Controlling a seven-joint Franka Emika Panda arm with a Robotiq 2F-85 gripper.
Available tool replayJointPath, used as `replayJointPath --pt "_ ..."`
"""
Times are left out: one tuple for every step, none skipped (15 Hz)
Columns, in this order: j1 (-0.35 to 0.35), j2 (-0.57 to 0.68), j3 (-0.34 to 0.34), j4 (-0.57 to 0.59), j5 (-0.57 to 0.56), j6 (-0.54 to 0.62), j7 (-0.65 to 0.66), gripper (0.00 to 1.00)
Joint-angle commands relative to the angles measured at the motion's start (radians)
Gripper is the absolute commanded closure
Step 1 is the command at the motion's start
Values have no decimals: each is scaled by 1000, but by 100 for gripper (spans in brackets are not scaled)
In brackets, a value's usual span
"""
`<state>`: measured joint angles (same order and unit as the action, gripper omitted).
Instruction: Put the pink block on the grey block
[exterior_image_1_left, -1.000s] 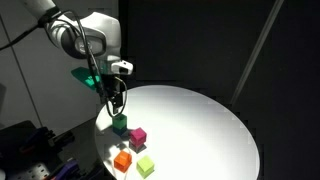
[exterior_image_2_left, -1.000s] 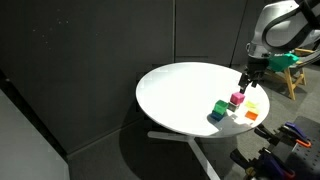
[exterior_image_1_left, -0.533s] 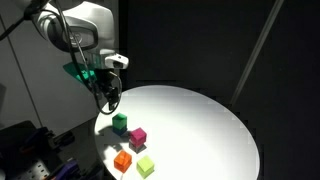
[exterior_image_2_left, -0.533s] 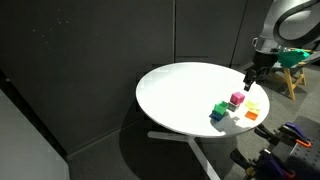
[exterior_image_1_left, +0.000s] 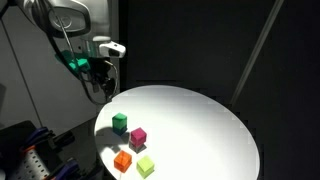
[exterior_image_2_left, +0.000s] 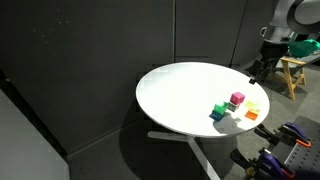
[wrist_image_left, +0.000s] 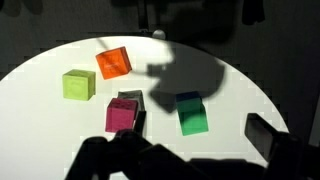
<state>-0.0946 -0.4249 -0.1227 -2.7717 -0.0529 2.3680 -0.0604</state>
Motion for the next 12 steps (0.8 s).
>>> replayJointPath --pt "-23 -78 4 -2 -1 -66 5 0" --pt "-26 -92 2 -2 1 -79 3 0" --pt "-29 -104 2 -2 1 -92 3 0" --pt "-33 -115 3 -2 0 -106 5 0" --pt "-35 -125 2 -2 1 -119 4 0" --pt "-38 -133 4 -1 -1 -130 8 0" --pt "-40 -138 5 -1 -3 -138 9 0" --pt "-41 -143 5 -1 -3 -146 9 0" --pt "-43 -146 5 -1 -4 -151 8 0" --pt "-35 -118 3 1 2 -122 -1 0" --pt "-35 -122 3 1 2 -127 -1 0" --pt "-36 -124 2 1 2 -129 -1 0"
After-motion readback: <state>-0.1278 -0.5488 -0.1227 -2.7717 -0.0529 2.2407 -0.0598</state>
